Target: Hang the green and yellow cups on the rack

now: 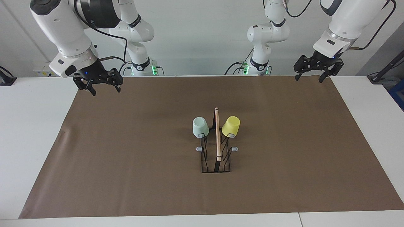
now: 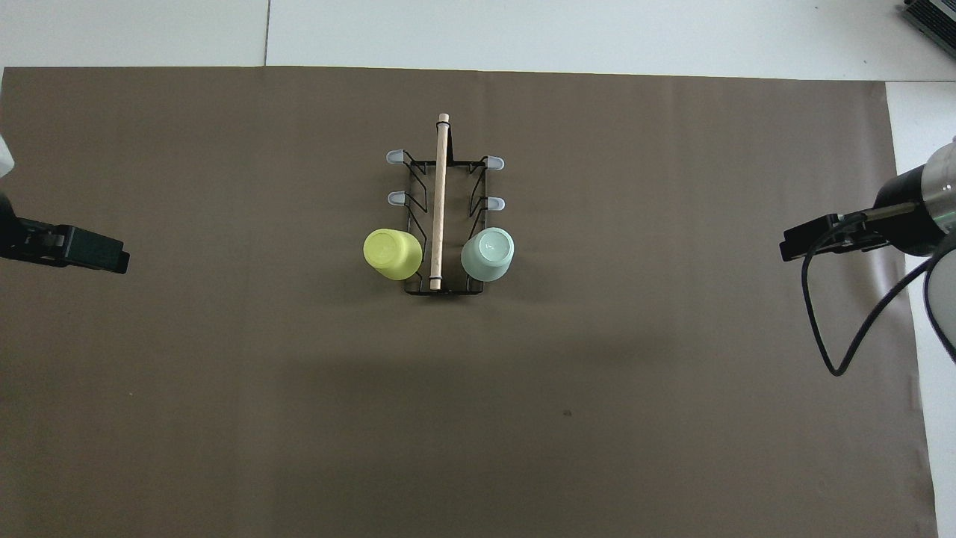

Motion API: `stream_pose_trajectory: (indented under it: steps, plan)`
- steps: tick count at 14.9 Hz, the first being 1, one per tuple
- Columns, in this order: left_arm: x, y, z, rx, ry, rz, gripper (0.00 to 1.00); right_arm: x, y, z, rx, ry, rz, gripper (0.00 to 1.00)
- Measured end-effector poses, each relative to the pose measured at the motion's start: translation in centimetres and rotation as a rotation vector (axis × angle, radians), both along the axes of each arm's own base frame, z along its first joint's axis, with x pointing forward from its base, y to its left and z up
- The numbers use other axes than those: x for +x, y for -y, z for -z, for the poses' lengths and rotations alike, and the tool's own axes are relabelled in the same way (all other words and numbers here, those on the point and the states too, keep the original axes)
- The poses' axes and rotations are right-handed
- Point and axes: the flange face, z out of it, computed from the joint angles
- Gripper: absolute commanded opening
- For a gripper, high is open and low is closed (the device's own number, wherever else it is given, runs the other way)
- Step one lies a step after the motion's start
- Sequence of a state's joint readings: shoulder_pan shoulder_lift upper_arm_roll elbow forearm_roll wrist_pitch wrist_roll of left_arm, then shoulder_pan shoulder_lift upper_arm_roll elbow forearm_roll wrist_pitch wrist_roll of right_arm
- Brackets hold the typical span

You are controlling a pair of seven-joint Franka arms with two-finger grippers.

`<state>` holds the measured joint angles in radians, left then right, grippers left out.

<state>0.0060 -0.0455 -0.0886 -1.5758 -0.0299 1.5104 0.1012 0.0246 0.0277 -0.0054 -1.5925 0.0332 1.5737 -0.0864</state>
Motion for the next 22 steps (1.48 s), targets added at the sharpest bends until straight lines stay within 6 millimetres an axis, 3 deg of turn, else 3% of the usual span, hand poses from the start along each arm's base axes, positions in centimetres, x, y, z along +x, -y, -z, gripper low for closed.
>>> stream_pose_trajectory:
  steps: [22]
  plan:
    - [0.00, 0.00, 0.00, 0.000, 0.000, 0.000, 1.00, 0.28, 0.36, -0.59, -0.025, 0.030, 0.005, 1.00]
